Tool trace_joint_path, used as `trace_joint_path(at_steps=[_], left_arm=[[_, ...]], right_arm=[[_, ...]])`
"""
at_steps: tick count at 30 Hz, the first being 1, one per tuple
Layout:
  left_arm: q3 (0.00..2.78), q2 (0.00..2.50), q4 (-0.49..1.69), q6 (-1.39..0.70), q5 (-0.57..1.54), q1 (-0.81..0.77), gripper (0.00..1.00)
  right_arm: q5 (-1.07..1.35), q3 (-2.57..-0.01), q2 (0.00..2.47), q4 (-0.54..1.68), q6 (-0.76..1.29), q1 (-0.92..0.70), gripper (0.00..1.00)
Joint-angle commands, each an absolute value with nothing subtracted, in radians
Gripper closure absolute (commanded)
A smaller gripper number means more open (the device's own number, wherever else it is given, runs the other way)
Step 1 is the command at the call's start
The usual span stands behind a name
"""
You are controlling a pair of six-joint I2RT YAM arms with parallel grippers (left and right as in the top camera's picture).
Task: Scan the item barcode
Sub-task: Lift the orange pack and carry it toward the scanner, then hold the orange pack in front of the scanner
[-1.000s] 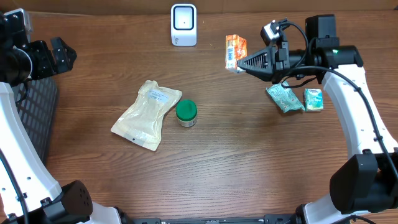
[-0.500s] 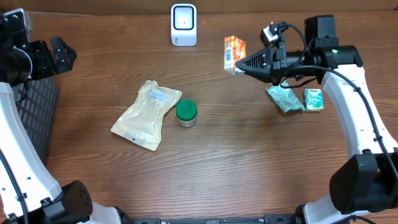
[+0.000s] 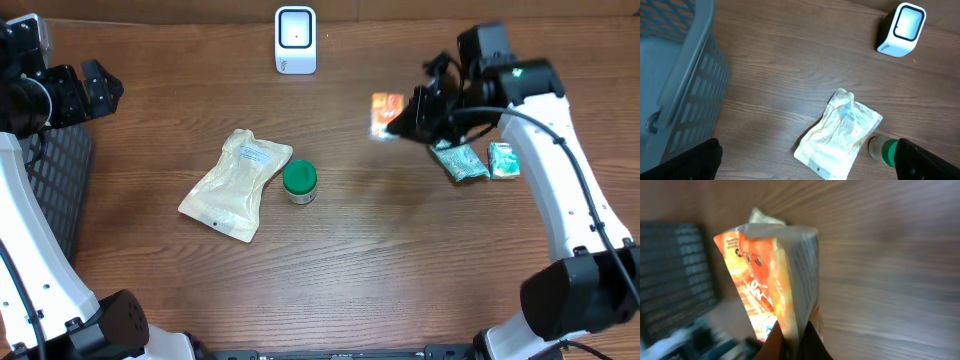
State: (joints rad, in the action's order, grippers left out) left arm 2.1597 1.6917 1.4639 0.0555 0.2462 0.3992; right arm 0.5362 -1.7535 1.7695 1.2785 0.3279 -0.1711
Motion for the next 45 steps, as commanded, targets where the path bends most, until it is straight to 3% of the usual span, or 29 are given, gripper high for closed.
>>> trace_joint_path(at_steps=[1, 8, 13, 18, 33, 45], left_arm=[[2.162, 1.695, 1.463, 0.067, 0.244, 0.392, 0.0], [2.162, 1.695, 1.463, 0.067, 0.244, 0.392, 0.0], [2.162, 1.695, 1.463, 0.067, 0.244, 0.392, 0.0], [2.162, 1.695, 1.463, 0.067, 0.244, 0.392, 0.0], [2.162, 1.695, 1.463, 0.067, 0.244, 0.392, 0.0], [2.162, 1.695, 1.463, 0.067, 0.244, 0.392, 0.0]], right_arm=[[0.266, -1.988, 1.819, 1.34, 0.307, -0.22, 0.96], [-0.038, -2.42, 2.015, 1.345, 0.267, -0.335, 0.96], [-0.371, -2.435, 2.099, 1.105, 0.134, -0.427, 0.96], [-0.54, -2.434, 2.219, 0.866, -0.029, -0.485, 0.96], [-0.545, -2.434, 2.573, 0.305, -0.583, -0.518, 0.96], [-0.492, -2.426, 2.661, 0.22, -0.637, -0.522, 0.96]])
